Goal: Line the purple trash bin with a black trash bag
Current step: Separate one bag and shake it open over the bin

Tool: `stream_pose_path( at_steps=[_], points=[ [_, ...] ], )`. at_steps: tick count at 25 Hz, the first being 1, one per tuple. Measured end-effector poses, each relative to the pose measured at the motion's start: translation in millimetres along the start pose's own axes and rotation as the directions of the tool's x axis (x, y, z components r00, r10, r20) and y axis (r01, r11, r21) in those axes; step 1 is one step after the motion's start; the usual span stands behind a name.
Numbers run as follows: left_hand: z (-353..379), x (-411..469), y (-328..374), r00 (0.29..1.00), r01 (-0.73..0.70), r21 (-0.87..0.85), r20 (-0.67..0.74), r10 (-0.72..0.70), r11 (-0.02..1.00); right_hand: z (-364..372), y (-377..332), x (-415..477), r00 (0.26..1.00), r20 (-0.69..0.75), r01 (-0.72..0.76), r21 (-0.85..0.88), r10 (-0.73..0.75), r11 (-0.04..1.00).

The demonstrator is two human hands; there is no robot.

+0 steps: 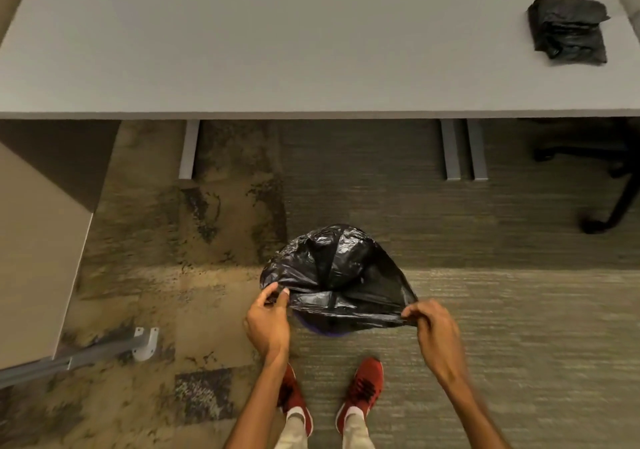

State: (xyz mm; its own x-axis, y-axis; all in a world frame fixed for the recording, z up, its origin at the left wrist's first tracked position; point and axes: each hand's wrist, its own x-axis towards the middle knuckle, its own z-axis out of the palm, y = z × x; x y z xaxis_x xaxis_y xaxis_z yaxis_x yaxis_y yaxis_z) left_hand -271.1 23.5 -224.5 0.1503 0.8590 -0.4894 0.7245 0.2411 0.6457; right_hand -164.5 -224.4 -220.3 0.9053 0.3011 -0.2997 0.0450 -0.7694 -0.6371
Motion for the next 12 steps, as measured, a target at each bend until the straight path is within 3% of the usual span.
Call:
stream_pose_path(
  at_steps=[1,3,6,8,10,12],
  points=[
    [1.1,1.4,1.2,1.000,0.000,-0.011,-0.008,0.000,1.000,2.1,1.7,5.4,0.997,0.073,0.023,-0.104,-0.015,0.994],
    [3.9,2.9,2.7,0.998,-0.026,-0.006,0.052,0.026,1.000,6.2,3.6,15.9,0.977,0.186,-0.060,-0.216,0.102,0.975],
    [14.1,7.2,1.2,0.917,-0.152,0.117,0.389,0.095,0.982,17.8,0.6,34.2,0.924,0.263,-0.250,-0.135,0.278,0.959],
    [21.6,8.9,2.9,0.842,-0.250,0.236,0.532,0.090,0.939,29.3,-6.2,42.9,0.943,0.205,-0.257,-0.041,0.260,0.965],
    [24.6,7.0,-0.6,0.854,-0.298,0.272,0.505,0.128,0.915,42.8,-9.1,41.1,0.975,0.064,-0.216,0.071,0.211,0.974],
    [26.3,5.7,-12.7,0.906,-0.320,0.250,0.361,0.218,0.914,56.0,-2.5,34.2,0.975,-0.046,-0.211,0.134,0.219,0.968]
  ],
)
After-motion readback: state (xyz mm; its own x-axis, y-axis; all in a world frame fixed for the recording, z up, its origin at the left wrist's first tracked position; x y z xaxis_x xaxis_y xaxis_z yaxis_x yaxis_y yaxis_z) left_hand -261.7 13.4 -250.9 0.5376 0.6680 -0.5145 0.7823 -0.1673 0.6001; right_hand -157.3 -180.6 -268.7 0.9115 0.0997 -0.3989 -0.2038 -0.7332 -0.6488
